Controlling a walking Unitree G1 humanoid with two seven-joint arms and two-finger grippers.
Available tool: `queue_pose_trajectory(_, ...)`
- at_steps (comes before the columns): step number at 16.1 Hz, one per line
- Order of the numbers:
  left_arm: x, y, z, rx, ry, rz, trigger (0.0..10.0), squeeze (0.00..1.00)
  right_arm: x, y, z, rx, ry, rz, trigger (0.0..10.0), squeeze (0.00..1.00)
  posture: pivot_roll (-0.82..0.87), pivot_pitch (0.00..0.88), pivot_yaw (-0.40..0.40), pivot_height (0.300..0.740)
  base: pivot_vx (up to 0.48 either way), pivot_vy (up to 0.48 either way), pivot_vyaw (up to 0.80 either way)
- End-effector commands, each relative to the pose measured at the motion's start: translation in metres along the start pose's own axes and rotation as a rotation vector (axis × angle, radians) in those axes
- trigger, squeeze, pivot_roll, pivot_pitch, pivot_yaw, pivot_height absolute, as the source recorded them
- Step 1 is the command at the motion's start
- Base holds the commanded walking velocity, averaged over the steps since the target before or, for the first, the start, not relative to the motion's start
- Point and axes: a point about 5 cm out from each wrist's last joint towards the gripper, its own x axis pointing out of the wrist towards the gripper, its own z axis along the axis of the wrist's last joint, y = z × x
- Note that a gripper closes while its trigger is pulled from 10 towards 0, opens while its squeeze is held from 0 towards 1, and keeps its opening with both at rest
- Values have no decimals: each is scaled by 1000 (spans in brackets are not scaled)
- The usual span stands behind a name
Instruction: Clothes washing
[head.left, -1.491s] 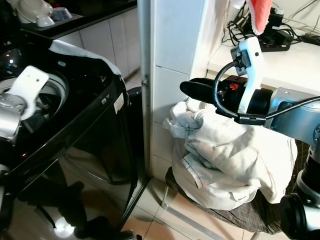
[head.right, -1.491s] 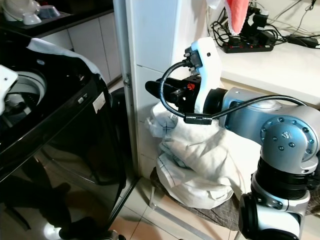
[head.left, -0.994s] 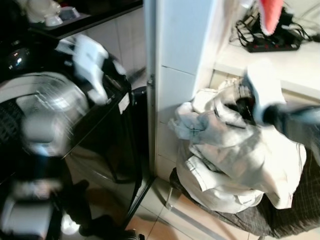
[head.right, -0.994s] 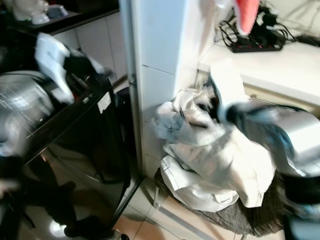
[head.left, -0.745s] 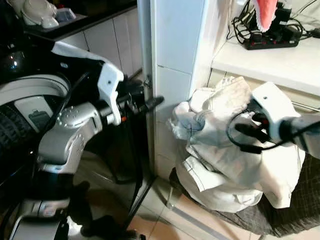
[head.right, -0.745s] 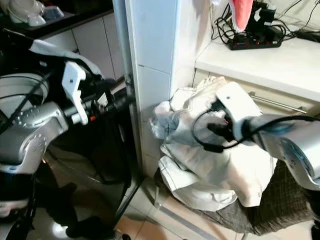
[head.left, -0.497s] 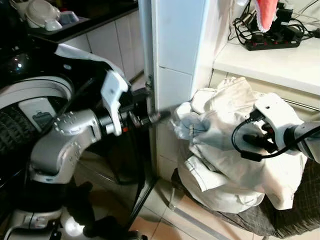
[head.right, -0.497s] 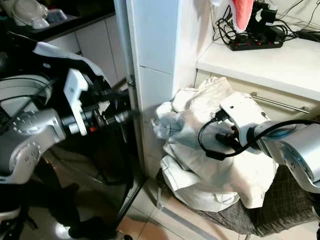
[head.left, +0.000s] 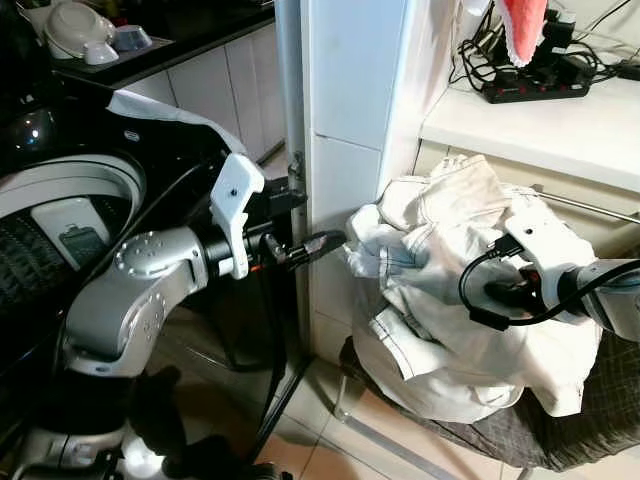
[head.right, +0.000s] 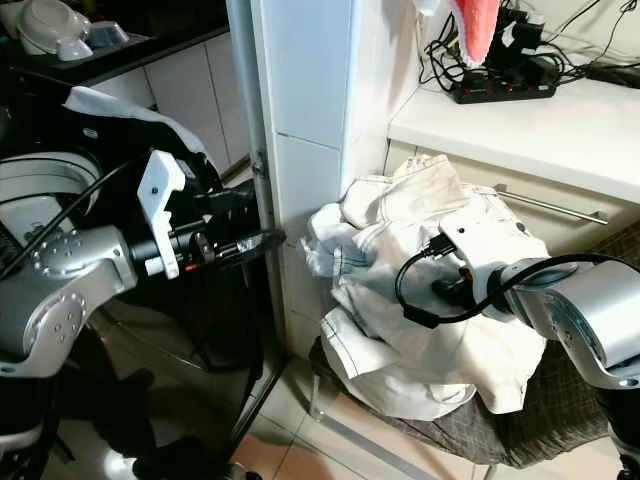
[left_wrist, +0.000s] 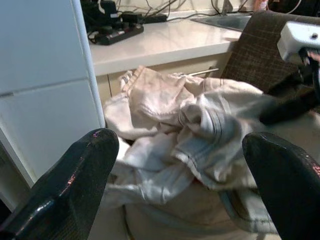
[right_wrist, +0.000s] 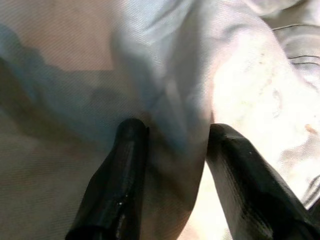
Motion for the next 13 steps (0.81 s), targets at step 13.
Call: queue_pose_trajectory(13, 2, -4, 0, 21, 12, 4, 10000, 0, -9, -14, 14, 77, -94, -2, 0, 0, -38, 0, 26, 740, 0, 0, 0)
